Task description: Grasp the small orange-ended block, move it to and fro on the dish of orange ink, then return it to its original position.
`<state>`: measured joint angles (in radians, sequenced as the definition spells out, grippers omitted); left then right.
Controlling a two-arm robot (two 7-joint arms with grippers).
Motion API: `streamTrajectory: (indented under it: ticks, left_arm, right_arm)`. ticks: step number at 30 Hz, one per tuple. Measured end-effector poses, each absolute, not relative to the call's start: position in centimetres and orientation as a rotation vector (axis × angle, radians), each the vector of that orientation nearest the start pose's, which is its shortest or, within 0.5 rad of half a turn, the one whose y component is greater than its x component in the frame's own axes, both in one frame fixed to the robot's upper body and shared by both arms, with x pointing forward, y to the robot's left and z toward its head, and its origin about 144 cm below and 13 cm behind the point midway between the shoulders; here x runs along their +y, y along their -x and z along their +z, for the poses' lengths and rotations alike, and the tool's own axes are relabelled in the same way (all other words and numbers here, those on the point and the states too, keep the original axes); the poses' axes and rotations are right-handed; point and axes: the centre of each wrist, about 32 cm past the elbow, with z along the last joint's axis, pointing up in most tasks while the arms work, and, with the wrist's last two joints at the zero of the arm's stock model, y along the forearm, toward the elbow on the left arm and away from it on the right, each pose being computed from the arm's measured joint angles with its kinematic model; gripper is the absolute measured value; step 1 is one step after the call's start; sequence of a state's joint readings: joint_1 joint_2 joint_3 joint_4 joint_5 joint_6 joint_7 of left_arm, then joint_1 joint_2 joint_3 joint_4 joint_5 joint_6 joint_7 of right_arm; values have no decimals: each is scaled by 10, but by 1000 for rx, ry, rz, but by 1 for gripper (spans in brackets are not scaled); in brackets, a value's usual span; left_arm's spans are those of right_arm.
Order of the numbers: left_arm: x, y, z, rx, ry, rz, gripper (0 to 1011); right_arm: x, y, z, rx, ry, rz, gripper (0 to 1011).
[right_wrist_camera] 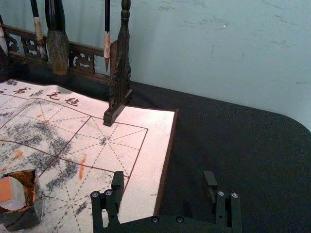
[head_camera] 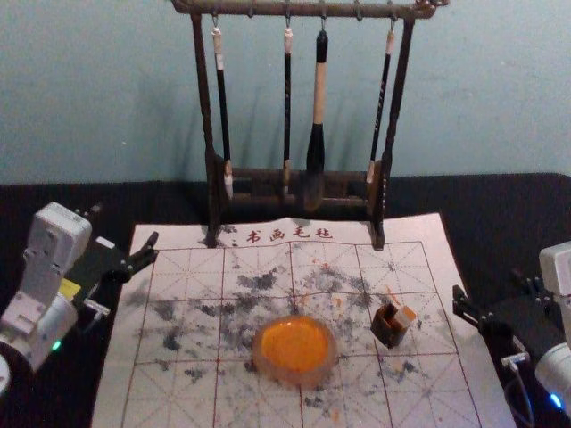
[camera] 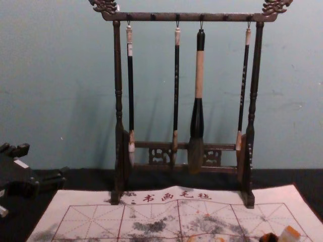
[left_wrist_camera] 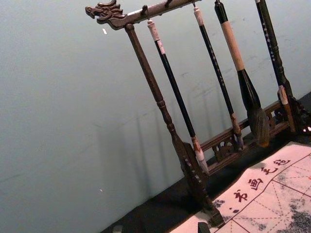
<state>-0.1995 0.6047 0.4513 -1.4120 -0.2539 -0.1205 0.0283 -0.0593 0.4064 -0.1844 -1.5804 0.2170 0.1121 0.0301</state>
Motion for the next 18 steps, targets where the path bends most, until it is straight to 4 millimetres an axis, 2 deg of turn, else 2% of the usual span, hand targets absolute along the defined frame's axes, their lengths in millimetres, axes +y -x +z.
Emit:
streamTrajectory:
  ticks: [18]
  left_arm:
    - [310,-489,1140,-285,-305,1248,1001]
  right_arm:
    - [-290,-436,1127,21,312,-1353,1002]
